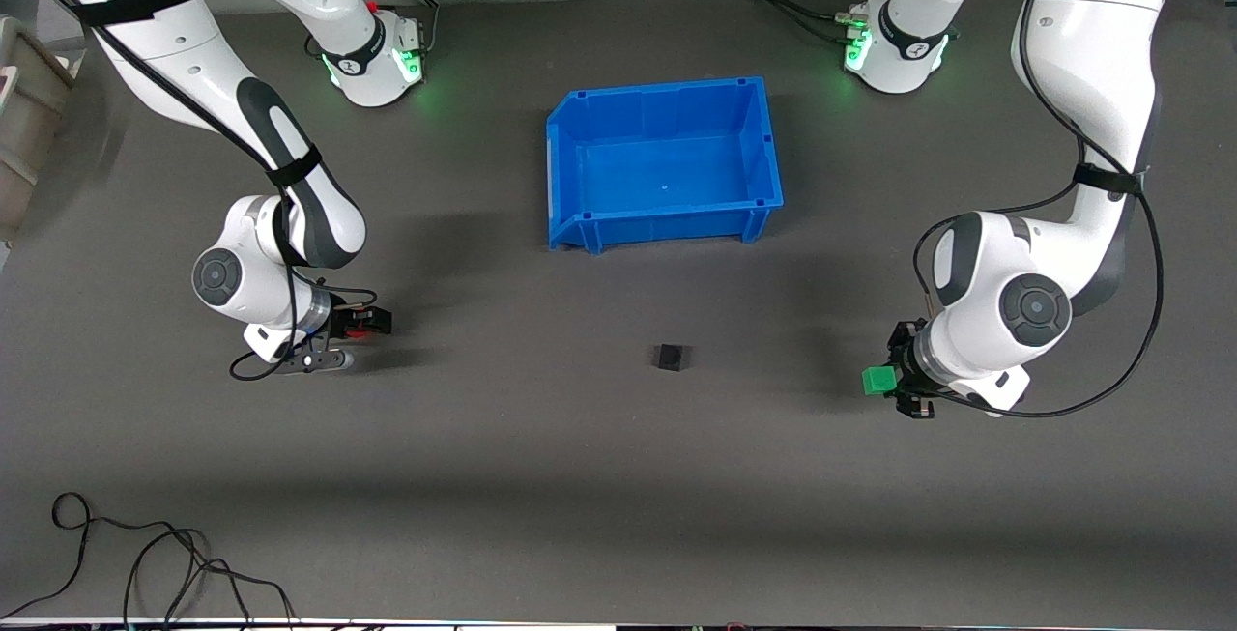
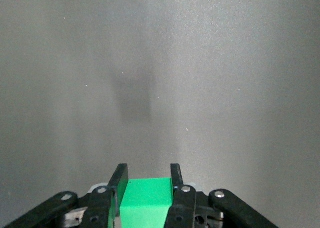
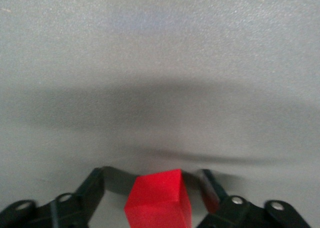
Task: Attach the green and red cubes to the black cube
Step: 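Lift the red cube with the right gripper while the left gripper lifts green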
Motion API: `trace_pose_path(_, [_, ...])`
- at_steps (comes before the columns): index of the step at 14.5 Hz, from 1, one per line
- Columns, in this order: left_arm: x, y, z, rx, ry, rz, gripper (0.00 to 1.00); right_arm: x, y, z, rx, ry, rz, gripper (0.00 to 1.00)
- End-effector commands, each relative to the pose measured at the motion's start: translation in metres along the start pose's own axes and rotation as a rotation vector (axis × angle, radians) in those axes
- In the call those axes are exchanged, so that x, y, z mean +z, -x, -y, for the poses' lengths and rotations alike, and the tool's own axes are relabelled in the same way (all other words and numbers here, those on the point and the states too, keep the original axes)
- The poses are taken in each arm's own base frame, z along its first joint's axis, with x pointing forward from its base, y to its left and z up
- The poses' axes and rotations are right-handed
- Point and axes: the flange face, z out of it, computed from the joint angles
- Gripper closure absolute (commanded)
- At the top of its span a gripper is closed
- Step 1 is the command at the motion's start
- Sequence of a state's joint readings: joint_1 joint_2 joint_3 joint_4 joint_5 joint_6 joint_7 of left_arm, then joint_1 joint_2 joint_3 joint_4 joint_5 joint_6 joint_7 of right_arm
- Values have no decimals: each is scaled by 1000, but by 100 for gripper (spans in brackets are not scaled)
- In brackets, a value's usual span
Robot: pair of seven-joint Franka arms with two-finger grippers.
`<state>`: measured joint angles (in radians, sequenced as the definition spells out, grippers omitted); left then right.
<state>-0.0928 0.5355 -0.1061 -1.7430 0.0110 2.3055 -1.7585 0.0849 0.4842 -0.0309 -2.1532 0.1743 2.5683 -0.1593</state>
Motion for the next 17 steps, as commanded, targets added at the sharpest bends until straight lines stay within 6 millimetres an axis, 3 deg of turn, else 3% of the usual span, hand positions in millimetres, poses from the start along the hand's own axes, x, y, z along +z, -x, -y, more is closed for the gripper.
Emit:
trace_pose_path(1, [-8, 4, -4, -24, -8, -3, 100, -1, -1, -1, -23, -5, 10, 82])
trace_pose_path(3, [-12, 0, -7, -28, 0, -1, 100, -1, -1, -3, -18, -4, 10, 100])
trace_pose_path(8, [-4, 1, -12, -28, 6, 2, 100, -10, -4, -7, 14, -8, -6, 100])
trace_pose_path(11, [-1, 10, -15, -25, 7, 24, 100, -35, -7, -29, 242, -16, 11, 100])
trace_pose_path(12, [2, 18, -17, -14, 9, 26, 100, -46, -10, -27, 318, -34, 29, 100])
trace_pose_path(15, [20, 72, -25, -1, 5, 45, 100, -75, -22, -35, 502, -43, 101, 100])
trace_pose_path(17, [32, 96, -20, -20, 0, 33, 100, -90, -30, -25, 655, -38, 146, 100])
